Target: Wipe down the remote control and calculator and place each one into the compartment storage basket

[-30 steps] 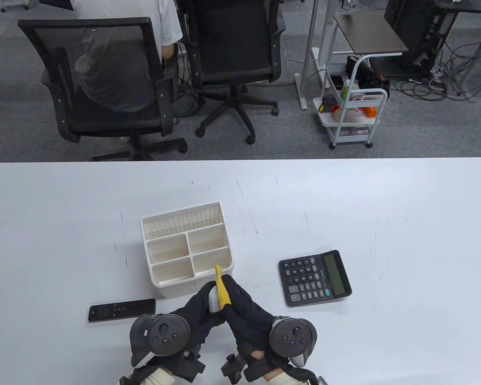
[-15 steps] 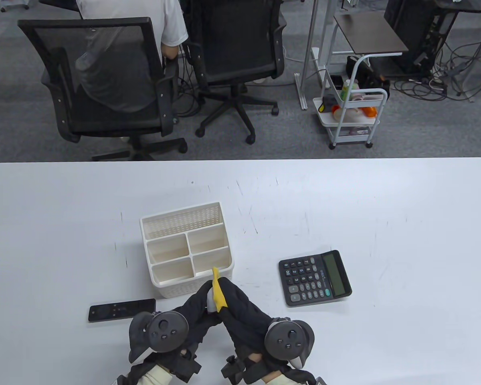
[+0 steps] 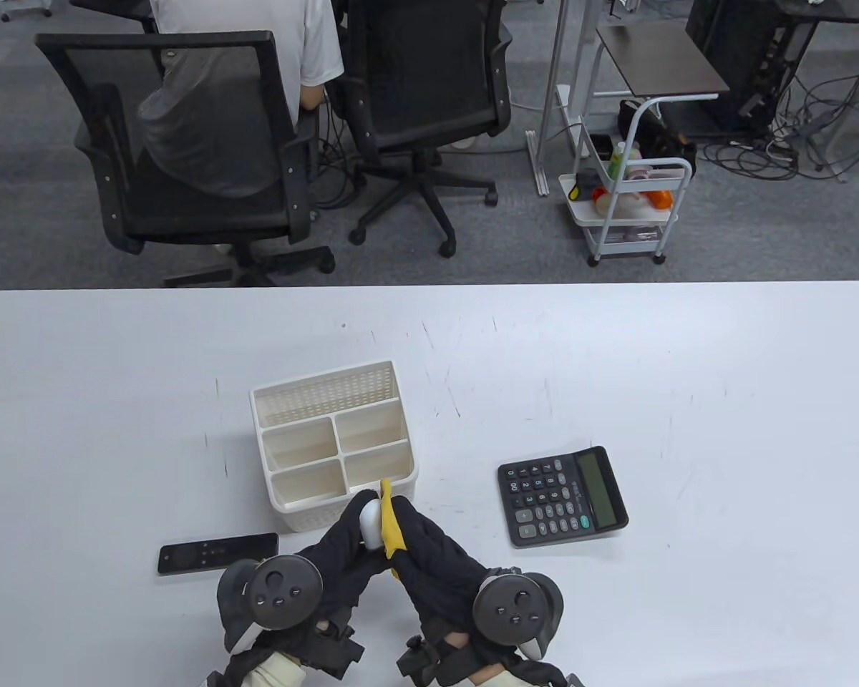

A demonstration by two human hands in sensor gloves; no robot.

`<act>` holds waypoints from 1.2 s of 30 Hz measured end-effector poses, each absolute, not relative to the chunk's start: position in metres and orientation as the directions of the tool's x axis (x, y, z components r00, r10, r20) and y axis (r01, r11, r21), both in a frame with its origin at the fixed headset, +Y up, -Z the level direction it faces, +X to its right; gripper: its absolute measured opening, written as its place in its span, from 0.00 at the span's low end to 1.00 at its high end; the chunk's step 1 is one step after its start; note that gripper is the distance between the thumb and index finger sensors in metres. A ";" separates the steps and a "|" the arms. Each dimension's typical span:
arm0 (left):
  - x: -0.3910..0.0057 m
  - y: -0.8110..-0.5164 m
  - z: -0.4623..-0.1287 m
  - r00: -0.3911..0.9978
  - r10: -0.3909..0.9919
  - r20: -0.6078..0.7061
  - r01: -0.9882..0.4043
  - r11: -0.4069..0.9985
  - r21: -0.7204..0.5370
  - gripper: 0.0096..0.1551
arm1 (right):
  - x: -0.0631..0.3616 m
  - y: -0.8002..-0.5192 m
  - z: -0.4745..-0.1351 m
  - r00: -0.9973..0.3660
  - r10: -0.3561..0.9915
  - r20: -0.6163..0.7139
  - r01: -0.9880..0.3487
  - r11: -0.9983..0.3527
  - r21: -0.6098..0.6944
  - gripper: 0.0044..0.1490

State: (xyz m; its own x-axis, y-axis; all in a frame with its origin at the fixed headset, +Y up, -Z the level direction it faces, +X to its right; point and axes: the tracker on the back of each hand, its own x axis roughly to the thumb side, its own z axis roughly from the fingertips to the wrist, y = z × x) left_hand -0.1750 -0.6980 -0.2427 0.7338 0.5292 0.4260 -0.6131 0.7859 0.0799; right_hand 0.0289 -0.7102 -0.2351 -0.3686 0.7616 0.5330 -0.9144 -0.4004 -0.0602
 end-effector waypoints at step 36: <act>-0.172 -0.698 -0.241 0.693 0.545 0.472 -0.629 0.777 0.025 0.42 | 0.025 -0.708 -0.230 -0.303 0.761 0.574 -0.941 -0.334 -0.054 0.34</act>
